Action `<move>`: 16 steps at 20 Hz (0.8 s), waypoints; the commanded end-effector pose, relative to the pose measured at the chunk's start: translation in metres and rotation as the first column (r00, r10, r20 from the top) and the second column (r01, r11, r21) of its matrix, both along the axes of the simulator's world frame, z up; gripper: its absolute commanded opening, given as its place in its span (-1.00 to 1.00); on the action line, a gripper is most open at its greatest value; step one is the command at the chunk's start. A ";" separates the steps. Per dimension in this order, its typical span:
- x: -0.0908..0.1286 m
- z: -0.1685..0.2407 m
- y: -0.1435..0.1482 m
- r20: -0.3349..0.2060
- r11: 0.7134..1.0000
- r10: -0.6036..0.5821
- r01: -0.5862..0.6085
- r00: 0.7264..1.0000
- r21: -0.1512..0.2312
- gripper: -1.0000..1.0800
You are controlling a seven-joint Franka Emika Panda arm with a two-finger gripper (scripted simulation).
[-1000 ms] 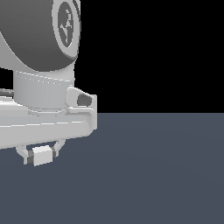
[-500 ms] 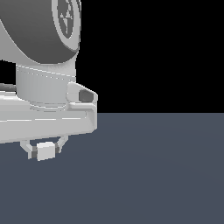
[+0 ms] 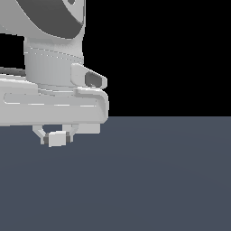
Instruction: Plug the charger into the wall socket.
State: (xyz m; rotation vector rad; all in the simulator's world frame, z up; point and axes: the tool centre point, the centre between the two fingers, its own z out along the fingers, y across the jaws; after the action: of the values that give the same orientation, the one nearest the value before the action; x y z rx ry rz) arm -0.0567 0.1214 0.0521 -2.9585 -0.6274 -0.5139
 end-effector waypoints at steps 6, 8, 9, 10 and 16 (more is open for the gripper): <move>0.005 0.028 -0.017 0.000 0.982 -0.191 0.191 0.982 0.003 -1.00; 0.005 0.033 -0.020 0.000 0.974 -0.228 0.228 0.974 0.002 -1.00; 0.005 0.035 -0.022 0.000 0.970 -0.245 0.245 0.970 0.002 -1.00; 0.005 0.037 -0.023 -0.001 0.966 -0.259 0.259 0.966 0.001 -1.00; 0.005 0.045 -0.029 -0.002 0.948 -0.319 0.319 0.948 -0.002 -1.00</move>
State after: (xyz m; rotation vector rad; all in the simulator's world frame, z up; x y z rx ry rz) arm -0.0515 0.0937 0.0956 -3.0704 -0.1669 -0.5308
